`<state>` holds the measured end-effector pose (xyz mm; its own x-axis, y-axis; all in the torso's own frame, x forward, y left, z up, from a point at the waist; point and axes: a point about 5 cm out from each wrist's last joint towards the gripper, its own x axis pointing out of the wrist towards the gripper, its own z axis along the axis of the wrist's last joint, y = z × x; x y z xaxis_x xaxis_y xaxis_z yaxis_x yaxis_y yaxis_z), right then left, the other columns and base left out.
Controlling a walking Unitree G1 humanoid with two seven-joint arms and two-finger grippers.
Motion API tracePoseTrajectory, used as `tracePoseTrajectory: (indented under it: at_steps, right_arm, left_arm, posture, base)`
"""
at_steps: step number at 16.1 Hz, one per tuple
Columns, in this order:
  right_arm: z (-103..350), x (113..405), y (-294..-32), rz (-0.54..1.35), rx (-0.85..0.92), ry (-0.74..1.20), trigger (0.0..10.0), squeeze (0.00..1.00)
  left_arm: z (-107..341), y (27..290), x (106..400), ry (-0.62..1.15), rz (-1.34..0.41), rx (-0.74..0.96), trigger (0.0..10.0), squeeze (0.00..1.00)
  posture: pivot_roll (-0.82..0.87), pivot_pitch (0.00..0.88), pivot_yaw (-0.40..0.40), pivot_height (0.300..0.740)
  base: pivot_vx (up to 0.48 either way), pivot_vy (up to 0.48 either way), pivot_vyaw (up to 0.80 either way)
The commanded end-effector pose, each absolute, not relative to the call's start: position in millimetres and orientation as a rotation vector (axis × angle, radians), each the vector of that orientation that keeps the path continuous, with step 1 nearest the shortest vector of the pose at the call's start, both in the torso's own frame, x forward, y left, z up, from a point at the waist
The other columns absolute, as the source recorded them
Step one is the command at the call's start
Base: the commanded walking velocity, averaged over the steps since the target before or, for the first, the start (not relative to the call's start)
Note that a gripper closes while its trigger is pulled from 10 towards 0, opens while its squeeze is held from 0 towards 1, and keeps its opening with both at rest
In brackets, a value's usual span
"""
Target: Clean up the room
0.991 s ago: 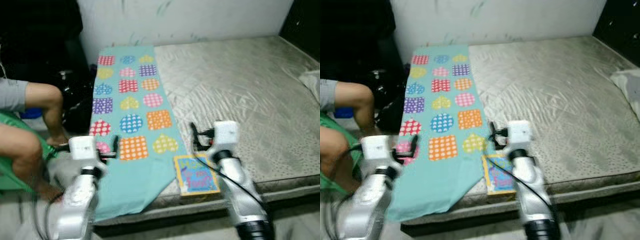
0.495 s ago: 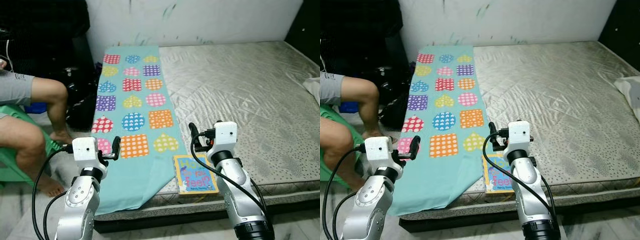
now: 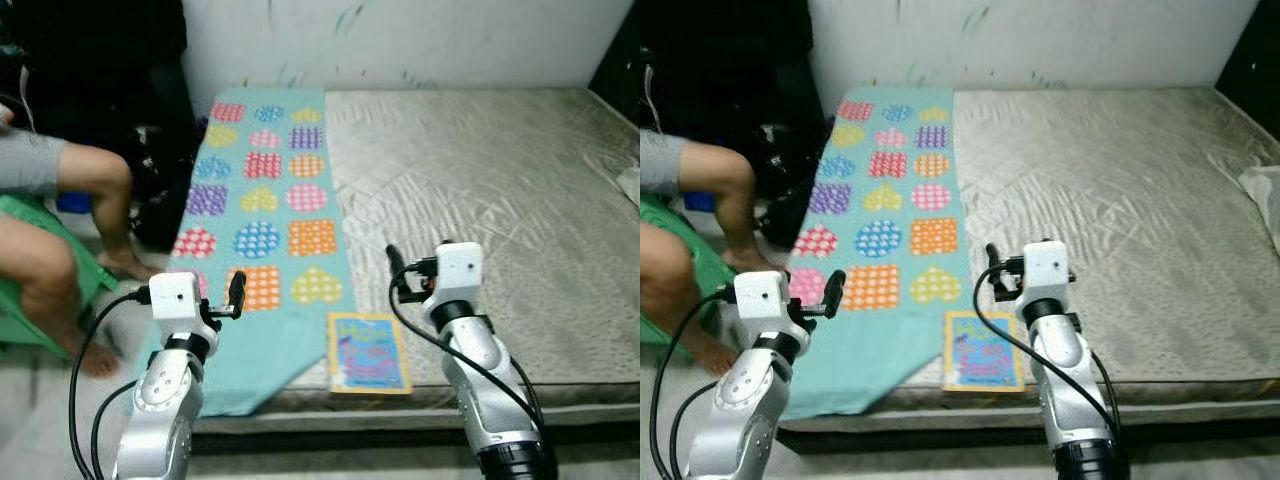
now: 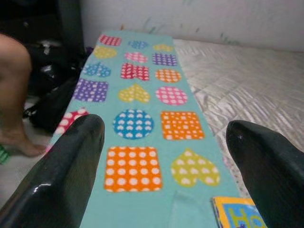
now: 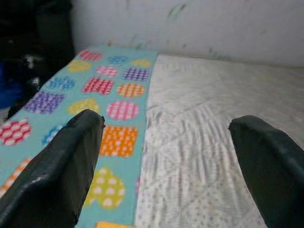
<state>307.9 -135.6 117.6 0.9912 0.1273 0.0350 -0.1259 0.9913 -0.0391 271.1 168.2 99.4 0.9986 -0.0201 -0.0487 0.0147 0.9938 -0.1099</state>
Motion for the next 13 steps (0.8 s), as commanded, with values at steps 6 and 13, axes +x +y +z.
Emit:
tracePoseTrajectory:
  at_steps: [6, 13]
  right_arm:
    - [119.4, 308.6, -131.4, 0.142, -0.033, -0.046, 10.0, 0.00]
    - [117.4, 306.8, -131.8, 0.141, -0.031, -0.038, 10.0, 0.00]
  left_arm:
    - [97.4, 169.6, 271.7, 0.058, -0.017, -0.109, 10.0, 0.00]
    - [96.8, 169.2, 271.2, 0.058, -0.012, -0.124, 10.0, 0.00]
  posture:
    - [-0.03, 0.082, -0.001, 0.740]
    - [-0.03, 0.088, -0.001, 0.740]
  base:
    - [0.000, -0.387, 0.00]
    - [0.000, -0.395, 0.00]
